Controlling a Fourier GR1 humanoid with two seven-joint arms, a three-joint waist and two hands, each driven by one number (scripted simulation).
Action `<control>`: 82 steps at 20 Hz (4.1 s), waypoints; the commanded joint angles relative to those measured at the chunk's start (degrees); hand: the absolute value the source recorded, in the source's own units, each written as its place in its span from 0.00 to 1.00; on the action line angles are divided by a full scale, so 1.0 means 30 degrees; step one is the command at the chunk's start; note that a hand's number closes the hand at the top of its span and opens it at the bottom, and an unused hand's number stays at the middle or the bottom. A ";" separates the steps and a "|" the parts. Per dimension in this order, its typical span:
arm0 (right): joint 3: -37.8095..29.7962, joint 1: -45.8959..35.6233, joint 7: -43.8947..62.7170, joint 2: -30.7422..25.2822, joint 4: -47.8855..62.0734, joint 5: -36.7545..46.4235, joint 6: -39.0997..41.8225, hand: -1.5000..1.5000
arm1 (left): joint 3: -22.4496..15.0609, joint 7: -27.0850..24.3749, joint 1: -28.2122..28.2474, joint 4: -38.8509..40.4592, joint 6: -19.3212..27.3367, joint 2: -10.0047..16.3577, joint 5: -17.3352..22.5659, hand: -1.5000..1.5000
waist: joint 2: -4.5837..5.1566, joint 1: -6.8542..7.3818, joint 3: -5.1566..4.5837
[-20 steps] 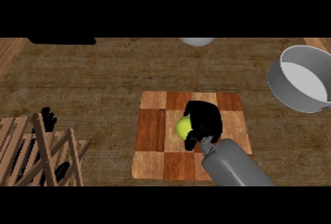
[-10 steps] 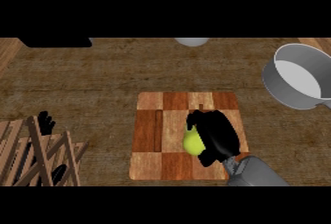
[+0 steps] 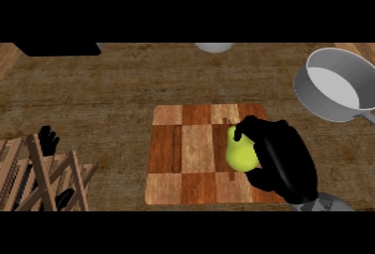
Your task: Pick the pear from the cutting board and place it in the pot
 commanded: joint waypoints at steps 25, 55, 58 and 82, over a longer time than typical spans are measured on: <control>-1.2345 0.1253 -0.3730 -0.6093 0.4141 -0.5536 0.0111 1.00 | -0.1627 0.1200 -0.2754 -0.2198 -0.0073 -0.3324 -0.1323 0.50 | 0.0281 0.0635 0.0303; -1.8726 -0.3667 -1.5291 -0.3884 2.0361 -1.4005 0.2220 0.00 | -0.0276 0.0203 -0.2924 -0.0699 -0.1248 -0.3995 -0.1657 0.50 | 0.0205 0.0530 0.0411; -1.9978 -0.4153 -1.5569 -0.3929 2.1642 -1.5318 0.2927 0.00 | -0.0337 0.0719 -0.3318 -0.1405 -0.1196 -0.4093 -0.1737 0.50 | 0.0242 0.0754 0.0386; -2.4250 -0.3561 -2.0865 -1.0253 2.9669 -1.7614 0.7371 0.00 | -0.0354 0.0754 -0.3554 -0.1522 -0.1318 -0.4037 -0.1575 0.50 | 0.0434 0.1097 0.0435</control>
